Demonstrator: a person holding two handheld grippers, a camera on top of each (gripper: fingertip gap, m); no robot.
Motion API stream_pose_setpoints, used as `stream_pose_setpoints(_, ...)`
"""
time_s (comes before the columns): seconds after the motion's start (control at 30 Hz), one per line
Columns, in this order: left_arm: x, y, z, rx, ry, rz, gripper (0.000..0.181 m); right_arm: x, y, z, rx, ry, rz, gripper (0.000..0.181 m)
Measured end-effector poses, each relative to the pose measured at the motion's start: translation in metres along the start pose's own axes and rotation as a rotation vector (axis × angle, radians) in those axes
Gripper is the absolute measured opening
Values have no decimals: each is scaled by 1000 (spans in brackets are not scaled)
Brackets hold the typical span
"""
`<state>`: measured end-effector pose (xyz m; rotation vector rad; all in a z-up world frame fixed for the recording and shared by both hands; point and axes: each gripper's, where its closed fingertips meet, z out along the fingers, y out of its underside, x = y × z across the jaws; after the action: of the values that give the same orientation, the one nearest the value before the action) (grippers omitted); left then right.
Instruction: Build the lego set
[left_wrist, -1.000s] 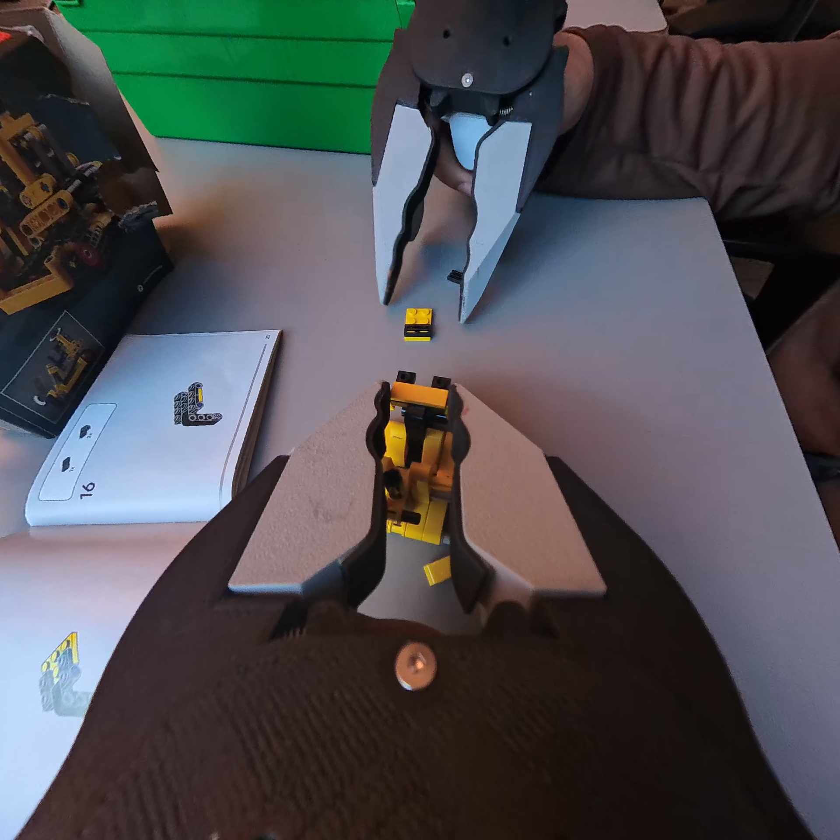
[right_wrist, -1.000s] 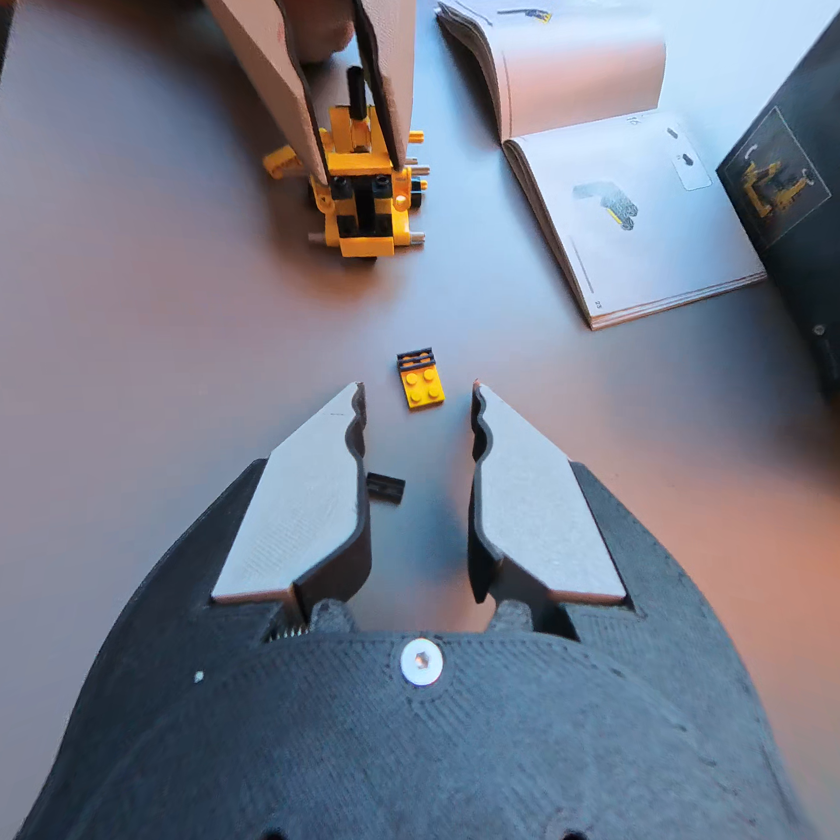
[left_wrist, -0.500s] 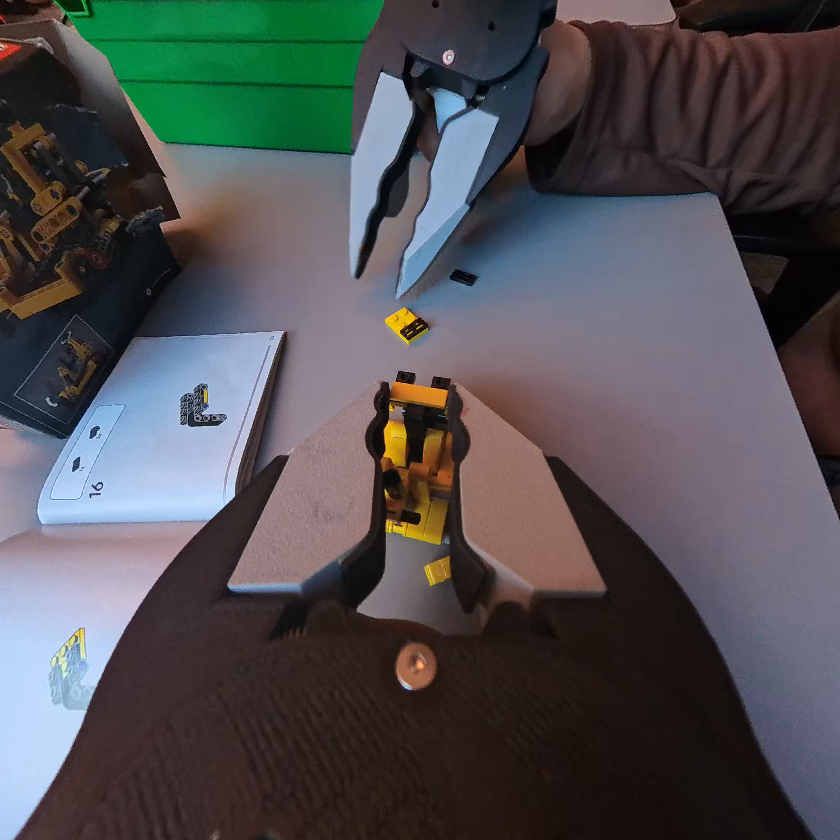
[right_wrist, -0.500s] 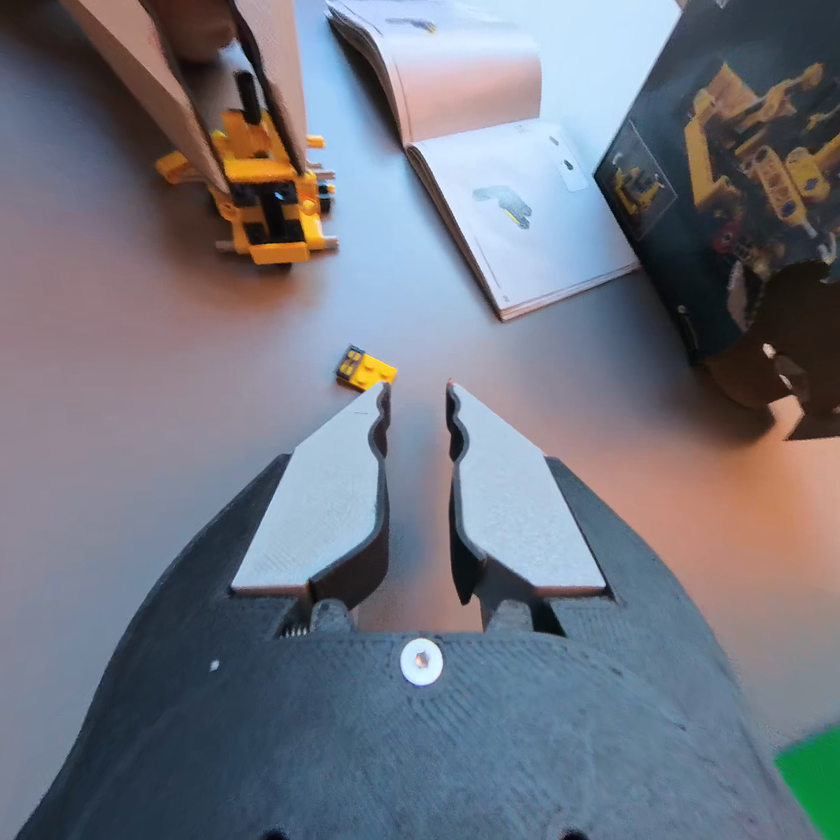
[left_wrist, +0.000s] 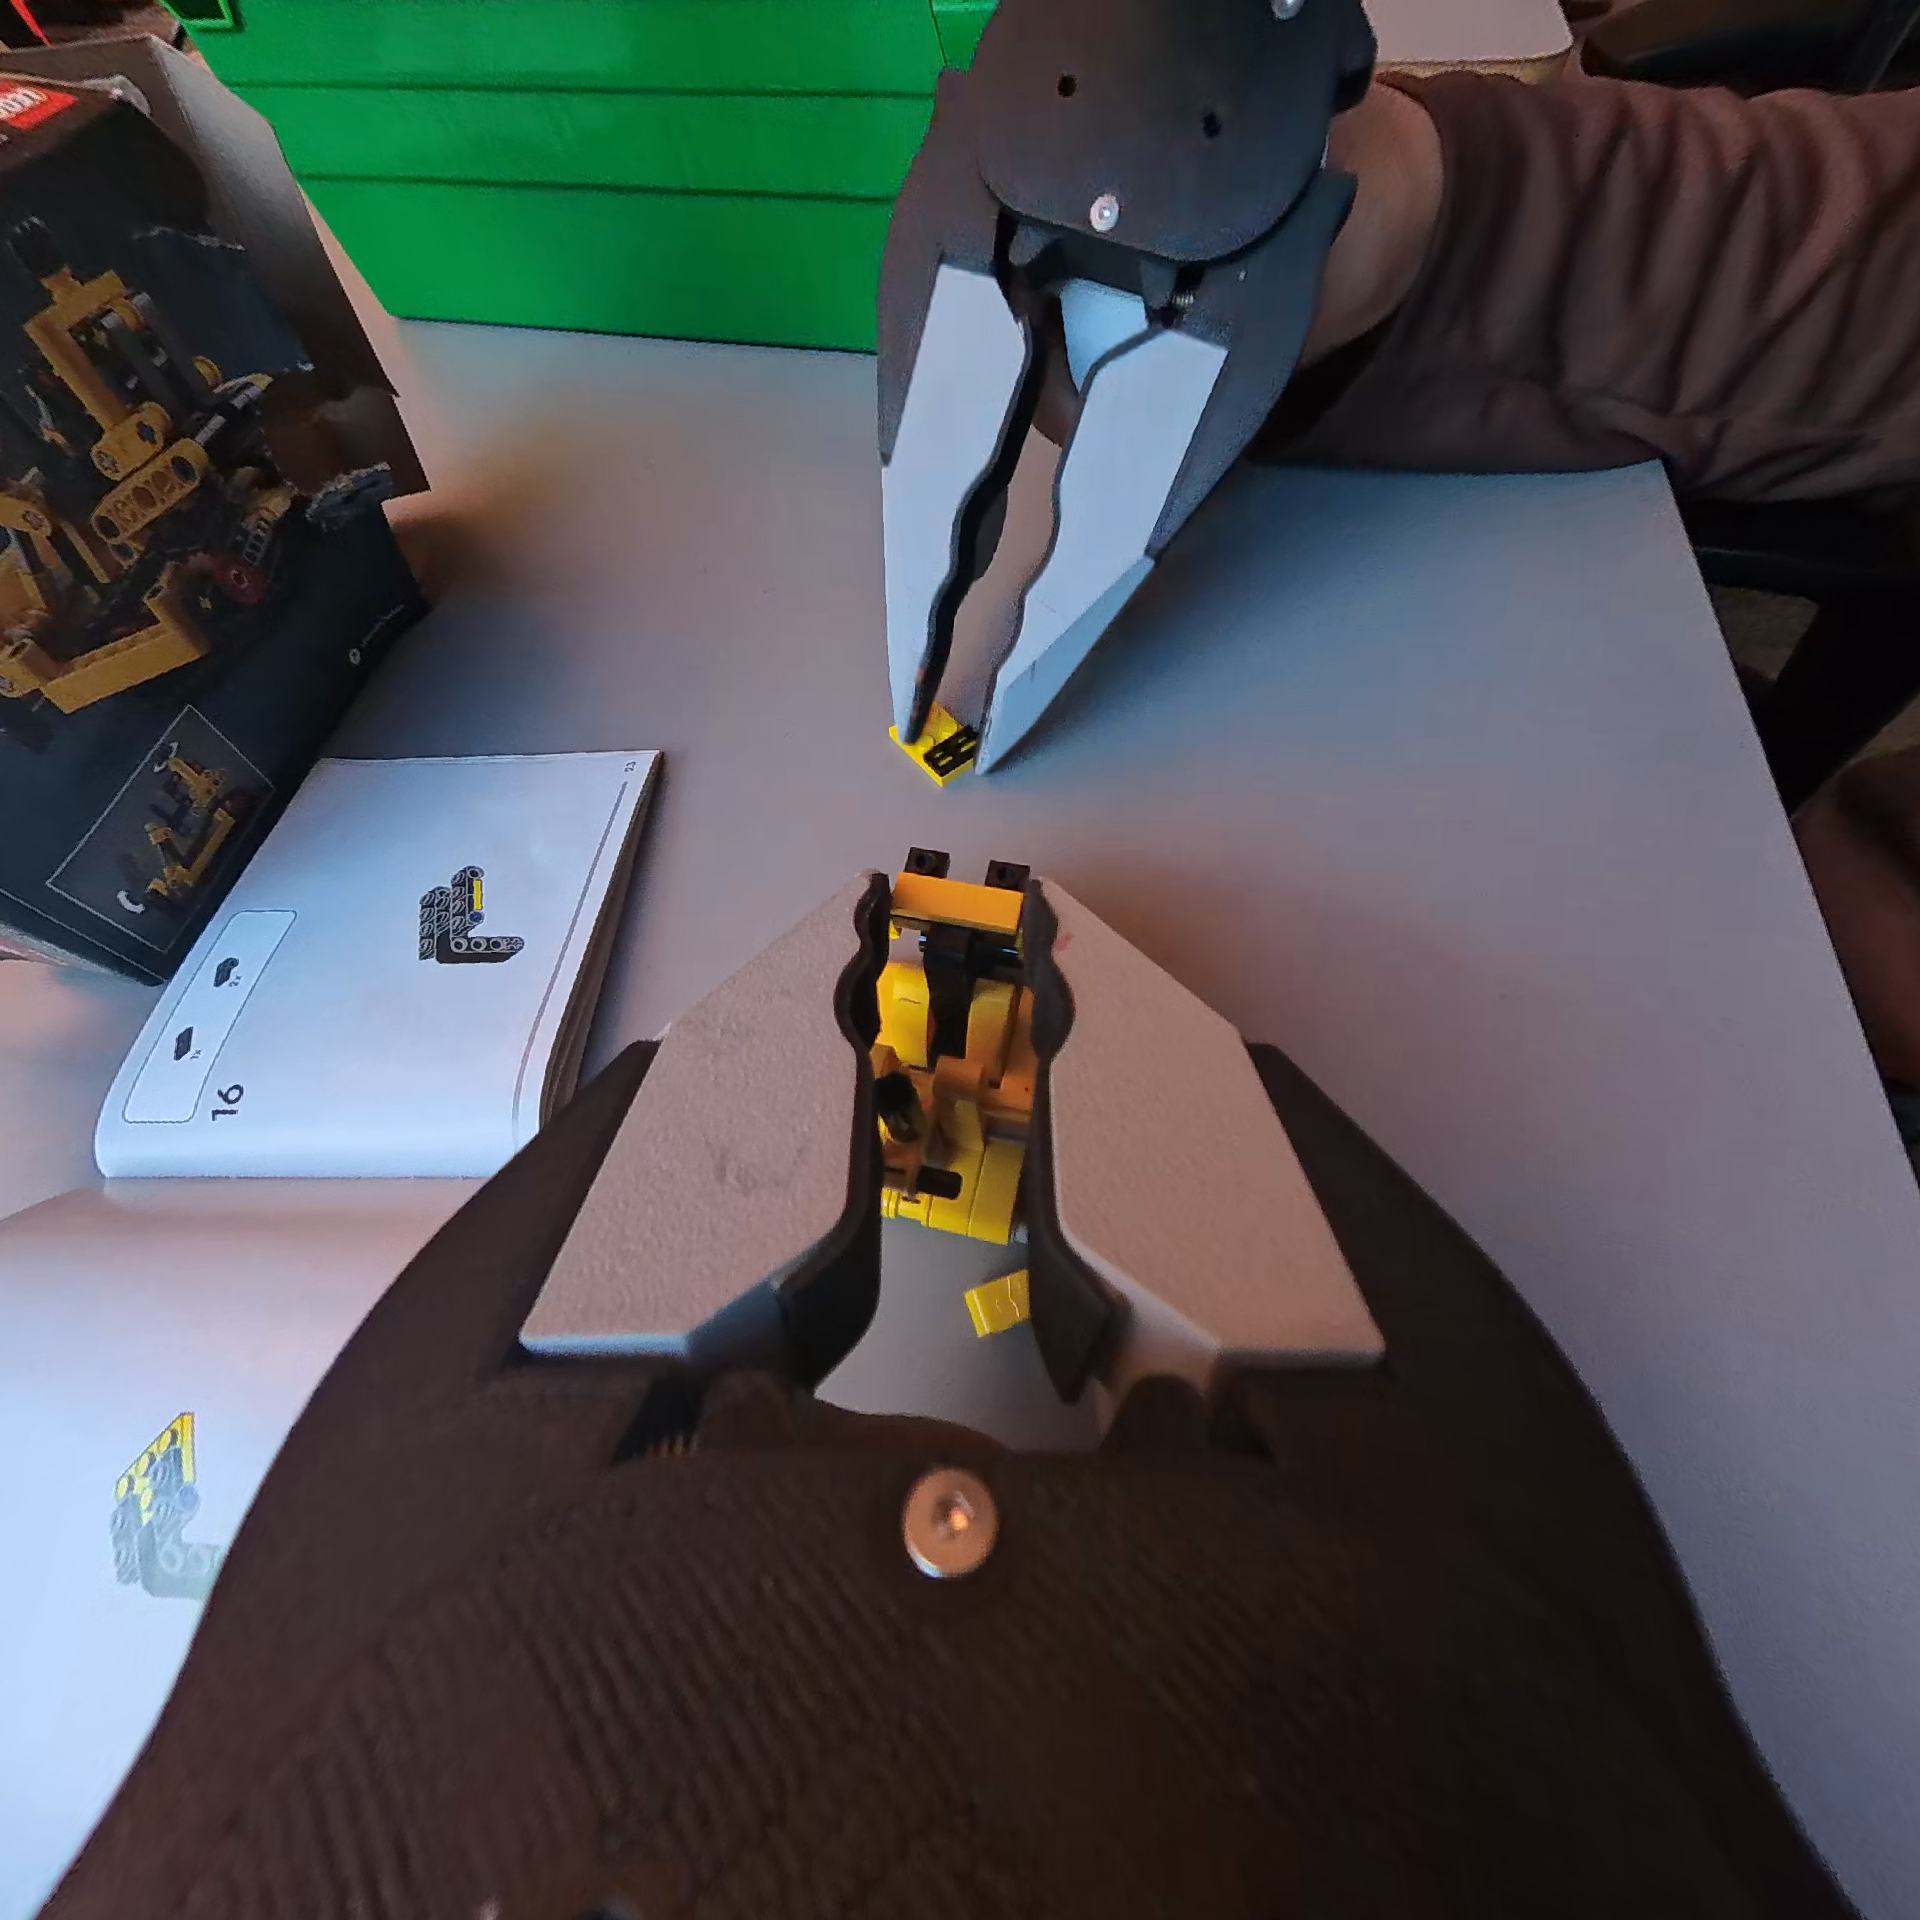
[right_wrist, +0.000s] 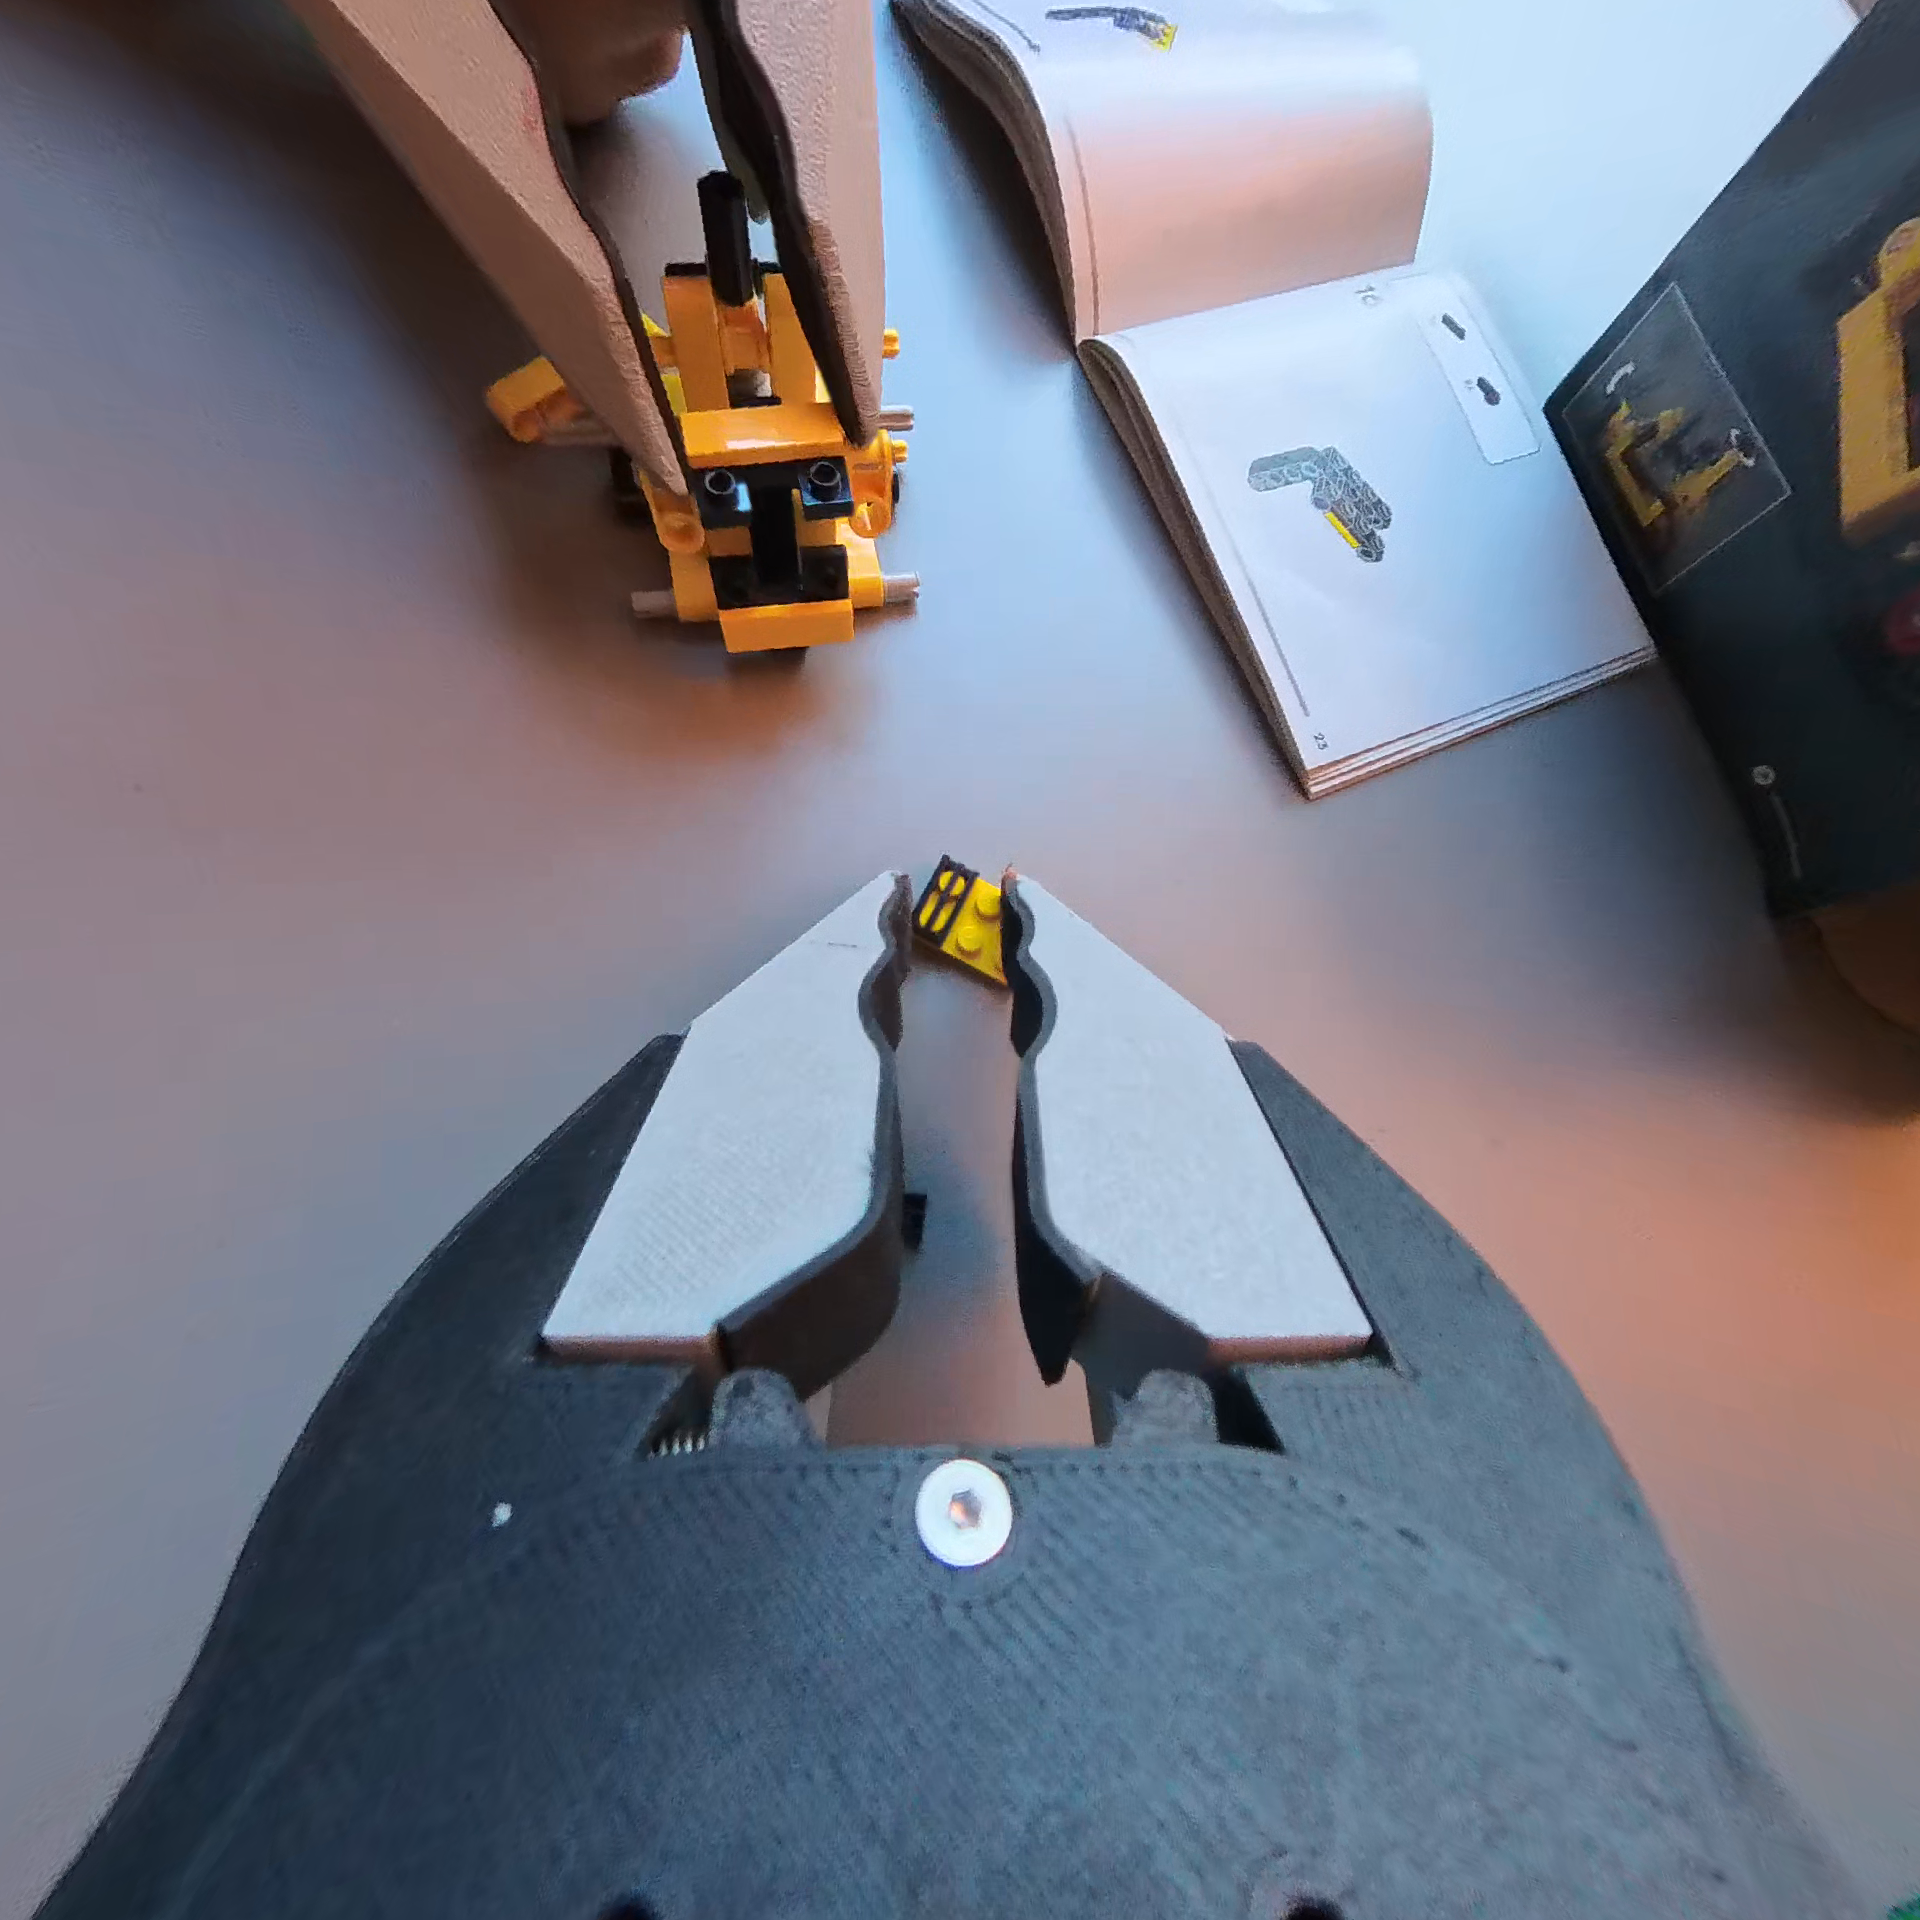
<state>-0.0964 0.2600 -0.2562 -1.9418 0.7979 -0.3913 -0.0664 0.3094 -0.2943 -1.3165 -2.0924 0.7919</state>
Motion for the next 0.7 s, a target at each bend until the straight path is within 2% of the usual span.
stream_pose_setpoints(0.23,0,0,0,-1,-12,-12,22,-4,0,0,-30,20,-31,12)
stream_pose_setpoints(0.53,4,-1,2,-2,-16,5,22,-5,0,-5,16,41,0,12)
stream_pose_setpoints(0.7,7,-2,3,-5,-10,10,22,-5,0,-8,33,60,35,21)
